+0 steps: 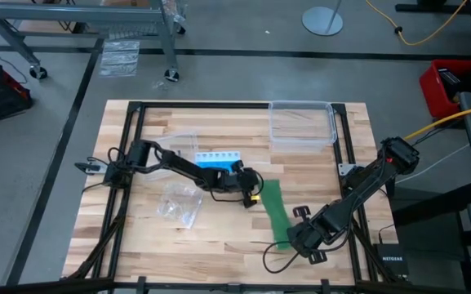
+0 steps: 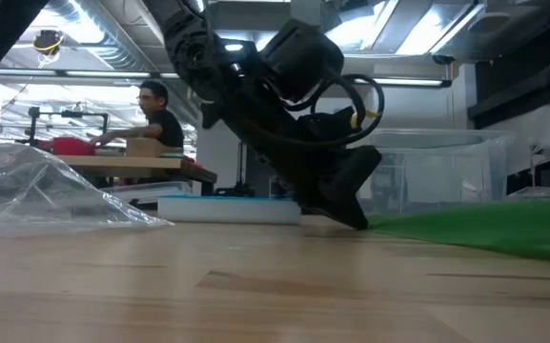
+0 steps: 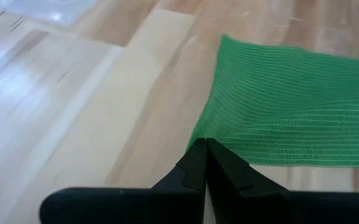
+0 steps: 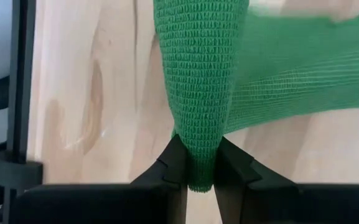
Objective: Roll bandage
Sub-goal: Roll the green bandage
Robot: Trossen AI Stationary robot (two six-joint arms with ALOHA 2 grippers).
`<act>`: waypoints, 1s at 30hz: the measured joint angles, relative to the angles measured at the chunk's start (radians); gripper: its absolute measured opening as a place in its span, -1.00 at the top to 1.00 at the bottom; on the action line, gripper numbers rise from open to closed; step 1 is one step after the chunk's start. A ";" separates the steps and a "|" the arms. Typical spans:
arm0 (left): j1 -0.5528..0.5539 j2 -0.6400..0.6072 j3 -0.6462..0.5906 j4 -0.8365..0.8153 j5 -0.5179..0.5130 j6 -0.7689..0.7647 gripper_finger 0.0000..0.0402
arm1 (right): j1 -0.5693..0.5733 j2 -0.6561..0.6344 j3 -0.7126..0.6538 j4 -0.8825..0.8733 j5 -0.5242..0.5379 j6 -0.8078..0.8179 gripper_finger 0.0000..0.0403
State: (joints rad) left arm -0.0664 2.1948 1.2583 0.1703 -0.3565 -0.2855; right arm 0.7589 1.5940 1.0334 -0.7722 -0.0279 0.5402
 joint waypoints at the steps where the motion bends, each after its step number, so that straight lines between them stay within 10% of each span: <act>1: 0.003 0.000 0.000 -0.006 0.000 -0.006 0.99 | 0.000 0.000 0.007 -0.012 0.003 0.000 0.74; 30: -0.016 -0.004 -0.004 -0.079 0.019 -0.107 1.00 | 0.001 0.010 -0.057 -0.268 0.082 0.004 0.74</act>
State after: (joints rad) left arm -0.0823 2.1904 1.2545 0.0910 -0.3379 -0.3930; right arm 0.7601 1.6039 0.9767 -1.0399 0.0540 0.5446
